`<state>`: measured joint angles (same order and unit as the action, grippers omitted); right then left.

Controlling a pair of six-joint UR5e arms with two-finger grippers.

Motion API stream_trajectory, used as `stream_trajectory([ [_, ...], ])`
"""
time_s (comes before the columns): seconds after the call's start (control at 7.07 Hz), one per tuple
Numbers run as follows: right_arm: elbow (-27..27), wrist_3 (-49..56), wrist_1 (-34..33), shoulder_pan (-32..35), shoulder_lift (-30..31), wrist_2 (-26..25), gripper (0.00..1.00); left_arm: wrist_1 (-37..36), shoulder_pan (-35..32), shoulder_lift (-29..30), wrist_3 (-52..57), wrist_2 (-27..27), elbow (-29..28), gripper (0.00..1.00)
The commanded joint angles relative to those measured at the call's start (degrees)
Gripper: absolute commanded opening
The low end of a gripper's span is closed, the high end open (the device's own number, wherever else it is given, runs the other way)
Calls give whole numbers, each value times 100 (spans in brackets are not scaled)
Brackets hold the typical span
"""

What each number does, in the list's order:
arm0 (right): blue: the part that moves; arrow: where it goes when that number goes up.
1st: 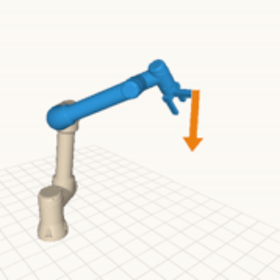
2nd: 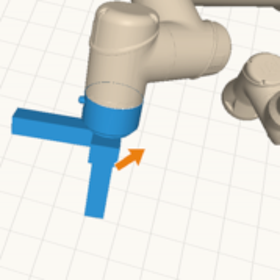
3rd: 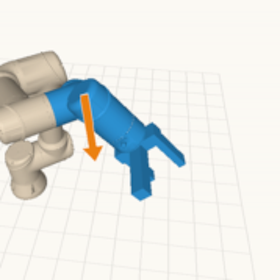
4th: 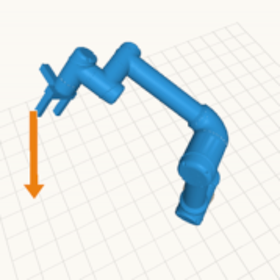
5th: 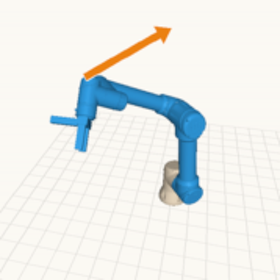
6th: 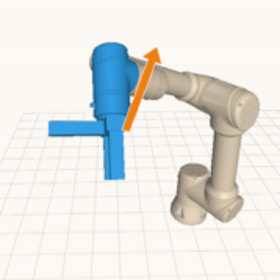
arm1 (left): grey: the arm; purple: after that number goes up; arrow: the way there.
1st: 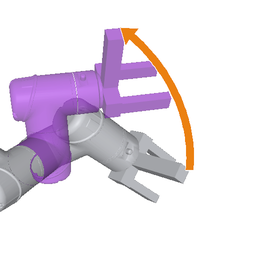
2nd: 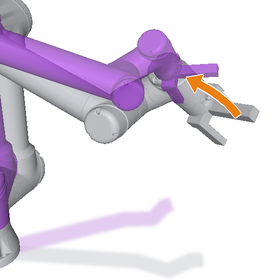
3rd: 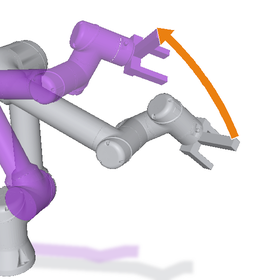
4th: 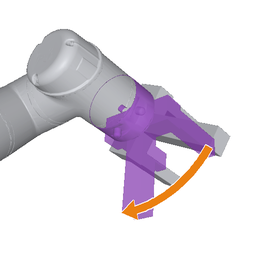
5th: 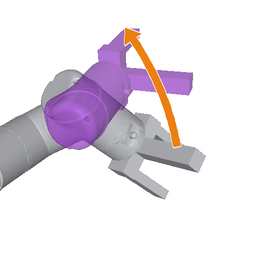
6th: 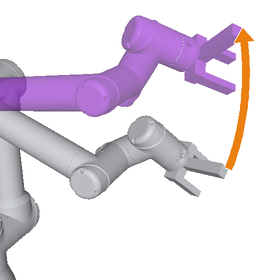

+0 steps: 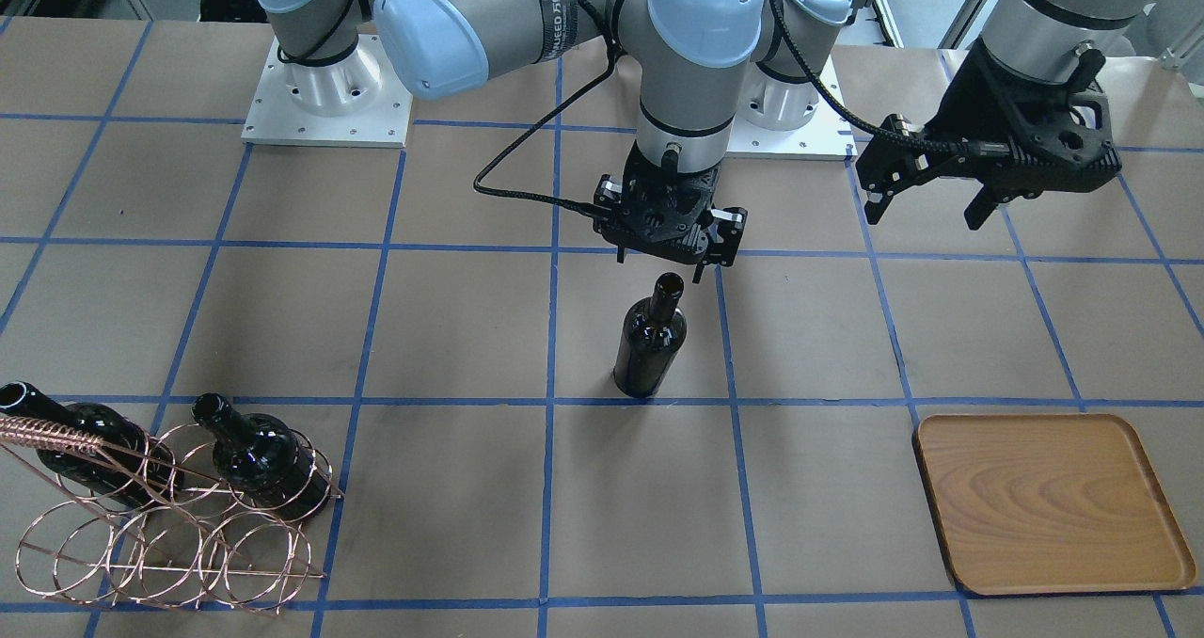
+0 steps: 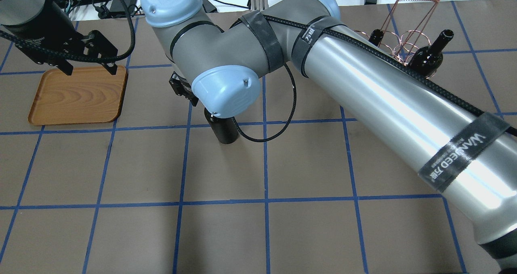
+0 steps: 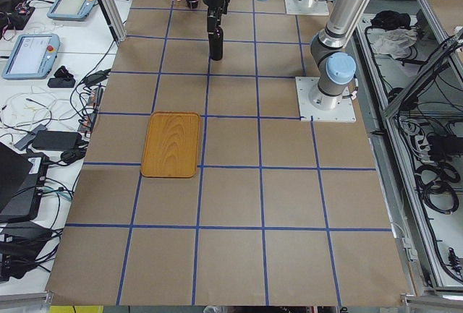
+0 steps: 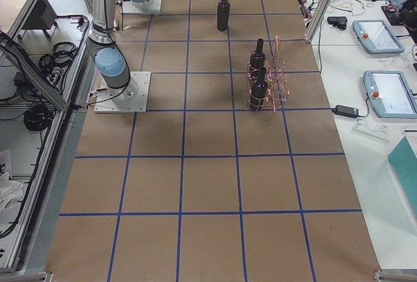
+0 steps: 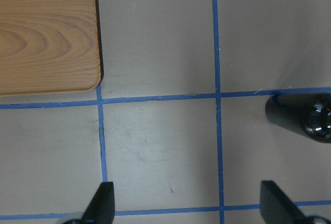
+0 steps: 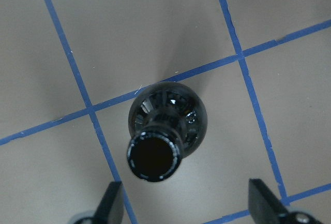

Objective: Take wine from basket and place on tray
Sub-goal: 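Lift the bottle out of the rack and carry it toward the tray, then set the bottle upright on the table and open the right gripper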

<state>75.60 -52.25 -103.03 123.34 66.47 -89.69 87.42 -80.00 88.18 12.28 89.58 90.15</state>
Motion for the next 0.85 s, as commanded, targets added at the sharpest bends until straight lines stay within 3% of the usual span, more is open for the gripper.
stream_trajectory([
  [0.0, 25, 571, 29, -116, 355, -66, 95, -6, -25, 41, 11, -46, 11, 100],
  [0.28, 43, 1415, 413, -737, 751, -14, 100, -41, -68, 59, -42, -64, 11, 100],
  [0.42, 52, 2246, 1260, -1158, 1153, -31, 100, -50, -234, 68, -77, -11, -15, 100],
  [0.71, 60, 3506, 1943, -2159, 1692, -23, 100, -198, -857, 120, -793, -37, -41, 100],
])
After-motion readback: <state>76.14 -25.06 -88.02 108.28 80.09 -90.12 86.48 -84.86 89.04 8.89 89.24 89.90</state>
